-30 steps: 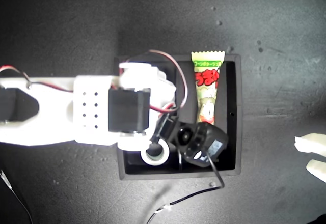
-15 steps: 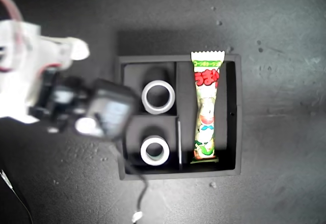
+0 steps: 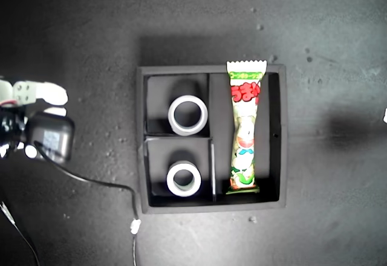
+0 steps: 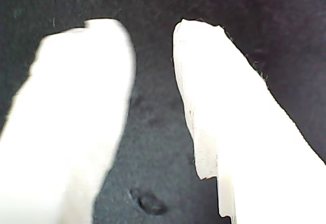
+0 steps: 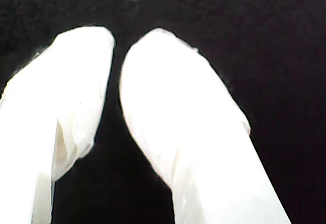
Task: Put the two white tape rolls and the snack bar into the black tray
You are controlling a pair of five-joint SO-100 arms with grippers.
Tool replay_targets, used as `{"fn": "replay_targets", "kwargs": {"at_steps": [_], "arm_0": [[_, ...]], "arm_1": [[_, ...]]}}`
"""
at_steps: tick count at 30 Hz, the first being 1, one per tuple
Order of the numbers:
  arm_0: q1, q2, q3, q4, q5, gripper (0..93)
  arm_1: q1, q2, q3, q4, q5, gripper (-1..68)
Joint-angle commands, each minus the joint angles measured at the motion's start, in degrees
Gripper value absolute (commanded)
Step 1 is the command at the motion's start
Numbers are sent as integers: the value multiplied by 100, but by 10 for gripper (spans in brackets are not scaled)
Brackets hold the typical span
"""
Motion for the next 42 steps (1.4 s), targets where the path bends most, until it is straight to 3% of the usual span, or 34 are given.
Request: {"fn": "replay_targets", "kwargs": {"at_steps": [1,4,8,18,21,27,32,37,38,40,42], "arm_0": [[167,281,141,-167,-44,1],[229,466,439,-229,-9,1],[246,896,879,-352,79,0],[334,2232,1907,-299,79,0],[352,3146,2355,18,114,0],[352,3261,2681,53,62,0],[369,3261,2813,158,220,1],[721,3243,2813,1345,-1644,2],[721,3252,2813,1450,-1424,2],[659,3252,2813,1459,-316,2],[686,3252,2813,1459,-246,2]], "arm_1": [[9,334,650,-686,-272,0],[-44,1178,1538,-1213,-387,-1],[123,3270,2830,-1151,-659,-3],[765,3305,3393,-606,-1099,-4],[835,3305,3393,185,-765,-3],[492,3305,3401,246,-853,28],[492,3226,3401,1125,-334,-1],[694,3296,3401,1116,-1644,2],[694,3296,3401,1116,-1459,2],[694,3296,3401,1116,-1459,2],[659,3296,3401,1116,-1459,2]]}}
